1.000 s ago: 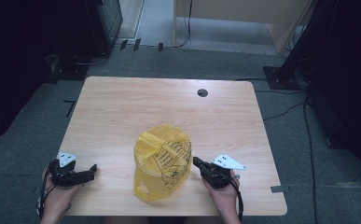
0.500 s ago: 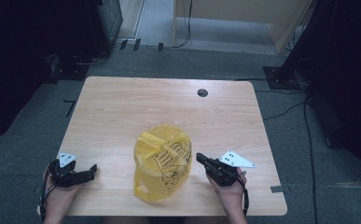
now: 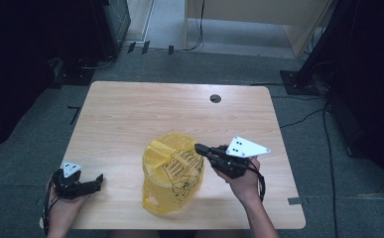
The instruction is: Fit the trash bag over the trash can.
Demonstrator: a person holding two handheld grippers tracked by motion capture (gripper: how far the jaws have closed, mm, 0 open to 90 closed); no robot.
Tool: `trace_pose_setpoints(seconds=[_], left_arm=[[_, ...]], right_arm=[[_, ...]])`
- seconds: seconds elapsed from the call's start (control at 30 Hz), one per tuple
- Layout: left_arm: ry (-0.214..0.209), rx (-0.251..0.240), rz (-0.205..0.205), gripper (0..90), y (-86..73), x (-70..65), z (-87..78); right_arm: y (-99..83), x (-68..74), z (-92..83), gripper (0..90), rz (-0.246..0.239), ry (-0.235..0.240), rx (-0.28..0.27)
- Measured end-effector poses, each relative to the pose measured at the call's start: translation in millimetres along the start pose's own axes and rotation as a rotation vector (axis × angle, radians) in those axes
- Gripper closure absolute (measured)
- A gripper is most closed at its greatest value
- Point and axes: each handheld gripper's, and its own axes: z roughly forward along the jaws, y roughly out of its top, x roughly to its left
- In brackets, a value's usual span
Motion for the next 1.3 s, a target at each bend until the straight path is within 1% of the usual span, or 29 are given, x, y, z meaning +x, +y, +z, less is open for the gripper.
trace_pose_setpoints(seconds=[0.13, 0.17, 0.2, 0.23, 0.27, 0.33, 0.37, 0.4, 0.43, 0.47, 0.5, 0.53, 0.57, 0.6, 0.63, 0.67, 0.73, 0.77, 0.8, 0.83, 0.87, 0.93, 0.97, 1.0, 1.03, 1.13, 1.17, 1.27, 1.3], left_arm=[[0.0, 0.001, 0.0, 0.8, 0.0, 0.0, 0.0], [0.0, 0.001, 0.0, 0.8, 0.0, 0.0, 0.0], [0.0, 0.001, -0.001, 0.8, 0.1, 0.0, 0.0], [0.0, 0.001, -0.001, 0.8, 0.1, 0.0, 0.0], [0.0, 0.0, 0.0, 0.8, 0.1, 0.0, 0.0], [-0.001, 0.0, 0.002, 0.8, 0.2, 0.1, 0.1], [-0.001, 0.0, 0.002, 0.8, 0.2, 0.1, 0.1], [-0.002, 0.0, 0.003, 0.8, 0.3, 0.1, 0.2], [-0.002, 0.0, 0.003, 0.8, 0.3, 0.1, 0.2], [-0.002, 0.0, 0.003, 0.8, 0.3, 0.1, 0.2], [-0.002, 0.0, 0.003, 0.8, 0.3, 0.1, 0.2], [-0.002, 0.0, 0.003, 0.8, 0.3, 0.1, 0.2], [-0.002, 0.0, 0.003, 0.8, 0.3, 0.1, 0.2], [-0.002, 0.0, 0.003, 0.8, 0.3, 0.1, 0.2], [-0.002, 0.0, 0.003, 0.8, 0.3, 0.1, 0.2], [-0.002, 0.001, 0.004, 0.8, 0.3, 0.1, 0.2], [-0.002, 0.0, 0.003, 0.8, 0.3, 0.1, 0.2], [-0.002, 0.0, 0.003, 0.8, 0.3, 0.1, 0.2], [-0.002, 0.001, 0.003, 0.8, 0.3, 0.1, 0.2], [-0.002, 0.0, 0.003, 0.8, 0.3, 0.1, 0.2], [-0.002, 0.001, 0.003, 0.8, 0.3, 0.1, 0.2], [-0.002, 0.001, 0.003, 0.8, 0.3, 0.1, 0.2], [-0.002, 0.001, 0.003, 0.8, 0.3, 0.1, 0.2], [-0.002, 0.001, 0.003, 0.8, 0.3, 0.1, 0.2], [-0.002, 0.001, 0.003, 0.9, 0.3, 0.1, 0.2], [-0.002, 0.002, 0.005, 0.8, 0.3, 0.2, 0.1], [-0.002, 0.002, 0.005, 0.8, 0.3, 0.2, 0.1], [-0.002, 0.002, 0.005, 0.9, 0.3, 0.2, 0.1], [-0.002, 0.002, 0.005, 0.9, 0.3, 0.2, 0.1]], right_arm=[[17.3, 1.1, 21.3, 90.0, -0.112, 0.118, 0.024], [17.3, 1.1, 21.3, 90.0, -0.112, 0.118, 0.024], [22.8, 0.5, 30.8, 90.0, -0.164, 0.182, 0.048], [22.8, 0.5, 30.8, 90.0, -0.164, 0.182, 0.048], [26.6, -0.2, 38.1, 90.0, -0.207, 0.239, 0.062], [30.5, -1.4, 46.5, 90.0, -0.264, 0.299, 0.089], [30.5, -1.4, 46.5, 90.0, -0.264, 0.299, 0.089], [34.2, -1.6, 54.5, 90.0, -0.322, 0.347, 0.116], [34.2, -1.6, 54.5, 90.0, -0.322, 0.347, 0.116], [39.8, -0.8, 63.2, 90.0, -0.388, 0.418, 0.161], [39.8, -0.8, 63.2, 90.0, -0.388, 0.418, 0.161], [42.1, 0.0, 66.0, 90.0, -0.415, 0.439, 0.174], [46.0, 2.0, 70.6, 90.0, -0.458, 0.477, 0.195], [51.3, 5.0, 77.3, 90.0, -0.522, 0.521, 0.22], [51.3, 5.0, 77.3, 90.0, -0.522, 0.521, 0.22], [56.1, 8.9, 85.4, 90.0, -0.58, 0.558, 0.262], [58.0, 11.7, 91.4, 90.0, -0.619, 0.582, 0.29], [58.0, 11.7, 91.4, 90.0, -0.619, 0.582, 0.29], [58.9, 13.1, 94.8, 90.0, -0.646, 0.597, 0.311], [59.4, 15.0, 99.2, 90.0, -0.677, 0.607, 0.343], [58.9, 18.8, 106.1, 90.0, -0.715, 0.624, 0.393], [58.0, 24.2, 112.2, 90.0, -0.759, 0.643, 0.446], [58.0, 24.2, 112.2, 90.0, -0.759, 0.643, 0.446], [56.4, 28.6, 118.3, 90.0, -0.805, 0.645, 0.494], [56.4, 28.6, 118.3, 90.0, -0.805, 0.645, 0.494], [47.6, 36.5, 130.2, 90.0, -0.833, 0.683, 0.565], [47.6, 36.5, 130.2, 90.0, -0.833, 0.683, 0.565], [37.3, 43.1, 140.5, 90.0, -0.852, 0.693, 0.648], [37.3, 43.1, 140.5, 90.0, -0.852, 0.693, 0.648]])
